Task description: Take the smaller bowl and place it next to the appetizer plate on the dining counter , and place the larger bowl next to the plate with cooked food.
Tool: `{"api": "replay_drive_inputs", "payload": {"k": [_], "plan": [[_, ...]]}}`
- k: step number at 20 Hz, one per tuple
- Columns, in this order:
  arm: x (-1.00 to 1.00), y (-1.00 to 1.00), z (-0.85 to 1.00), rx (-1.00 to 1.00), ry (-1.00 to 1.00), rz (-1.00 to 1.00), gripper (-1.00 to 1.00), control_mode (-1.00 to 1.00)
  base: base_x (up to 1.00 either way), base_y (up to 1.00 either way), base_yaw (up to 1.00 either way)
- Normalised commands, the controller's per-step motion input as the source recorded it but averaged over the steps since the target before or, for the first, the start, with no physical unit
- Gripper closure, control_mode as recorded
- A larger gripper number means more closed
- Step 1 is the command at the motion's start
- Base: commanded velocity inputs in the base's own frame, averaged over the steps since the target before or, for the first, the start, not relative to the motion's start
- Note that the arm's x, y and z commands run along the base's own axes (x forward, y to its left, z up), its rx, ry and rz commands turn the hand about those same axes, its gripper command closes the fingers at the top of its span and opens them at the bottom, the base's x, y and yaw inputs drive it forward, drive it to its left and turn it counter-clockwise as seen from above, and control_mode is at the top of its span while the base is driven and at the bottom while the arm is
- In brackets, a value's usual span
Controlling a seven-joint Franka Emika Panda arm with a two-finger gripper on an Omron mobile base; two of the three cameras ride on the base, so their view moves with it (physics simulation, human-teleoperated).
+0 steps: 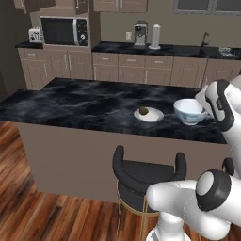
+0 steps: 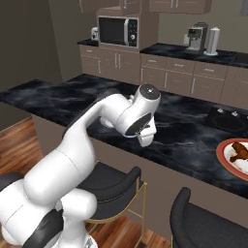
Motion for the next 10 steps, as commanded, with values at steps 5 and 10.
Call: {"api": "replay_drive_inputs", "payload": {"k": [5, 10], "plan": [[0.34, -0.08, -0.35, 0.11, 0.0, 0.0, 1.0, -1.0, 0.0, 0.0, 0.0], [0.28, 0.0, -0.33, 0.08, 0.0, 0.0, 1.0, -1.0, 0.0, 0.0, 0.0]]}}
